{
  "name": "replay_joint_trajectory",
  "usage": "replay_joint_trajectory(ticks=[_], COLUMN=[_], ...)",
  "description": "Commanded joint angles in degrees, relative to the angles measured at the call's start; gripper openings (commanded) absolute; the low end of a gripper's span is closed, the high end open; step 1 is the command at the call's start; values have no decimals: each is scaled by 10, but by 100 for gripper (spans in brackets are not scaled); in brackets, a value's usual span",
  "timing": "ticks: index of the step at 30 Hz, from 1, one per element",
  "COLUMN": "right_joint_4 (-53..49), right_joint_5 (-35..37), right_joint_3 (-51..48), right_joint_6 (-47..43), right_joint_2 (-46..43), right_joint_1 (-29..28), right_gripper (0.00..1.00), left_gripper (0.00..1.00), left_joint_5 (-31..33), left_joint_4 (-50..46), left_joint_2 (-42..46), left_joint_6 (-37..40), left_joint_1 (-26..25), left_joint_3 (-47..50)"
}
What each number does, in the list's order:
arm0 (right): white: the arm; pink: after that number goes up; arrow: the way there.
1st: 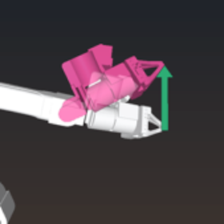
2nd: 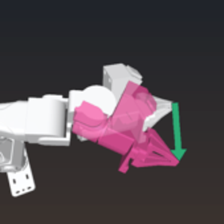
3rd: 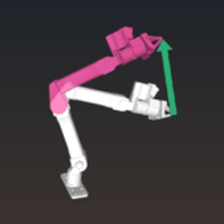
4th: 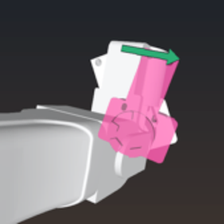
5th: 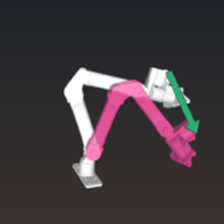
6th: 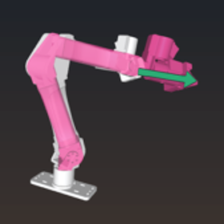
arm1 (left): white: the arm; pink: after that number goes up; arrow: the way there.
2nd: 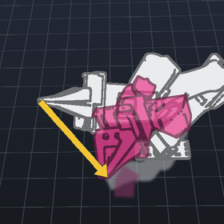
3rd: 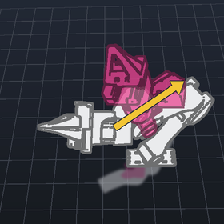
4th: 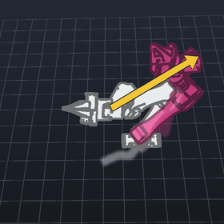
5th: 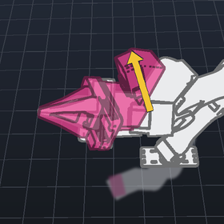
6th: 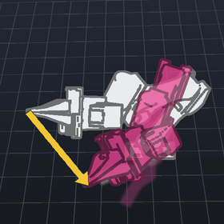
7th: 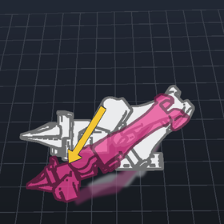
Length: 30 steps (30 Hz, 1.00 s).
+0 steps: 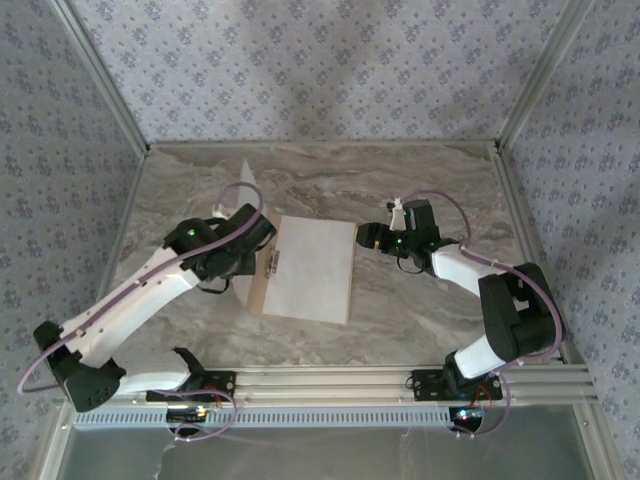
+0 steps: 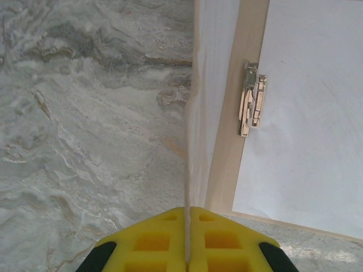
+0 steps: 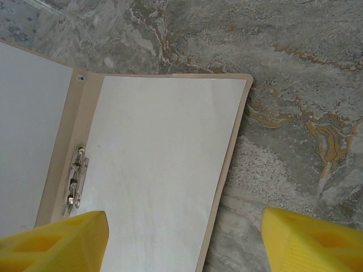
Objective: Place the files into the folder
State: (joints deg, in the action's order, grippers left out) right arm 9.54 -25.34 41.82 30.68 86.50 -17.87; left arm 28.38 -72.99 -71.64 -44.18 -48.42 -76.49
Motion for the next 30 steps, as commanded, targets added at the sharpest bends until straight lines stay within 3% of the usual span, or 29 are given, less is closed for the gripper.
replay_joint_trajectory(ticks=[1, 8, 14, 30], right_joint_4=[7, 6, 4, -12], right_joint_5=[-2, -5, -3, 18], right_joint_3=[-9, -14, -22, -32], right_joint_6=[7, 22, 37, 64], right_joint_2=[9, 14, 17, 22], right_joint_1=[5, 22, 42, 77], right_gripper=[73, 73, 73, 75], left_gripper=[0, 0, 0, 4], left_joint_5=[79, 97, 70, 1], left_joint_4=[-34, -74, -34, 8], left_joint_2=[-40, -148, -202, -372], left_joint_6=[-32, -68, -65, -44], left_joint_1=[-41, -117, -161, -201], left_joint_3=[-42, -108, -131, -245])
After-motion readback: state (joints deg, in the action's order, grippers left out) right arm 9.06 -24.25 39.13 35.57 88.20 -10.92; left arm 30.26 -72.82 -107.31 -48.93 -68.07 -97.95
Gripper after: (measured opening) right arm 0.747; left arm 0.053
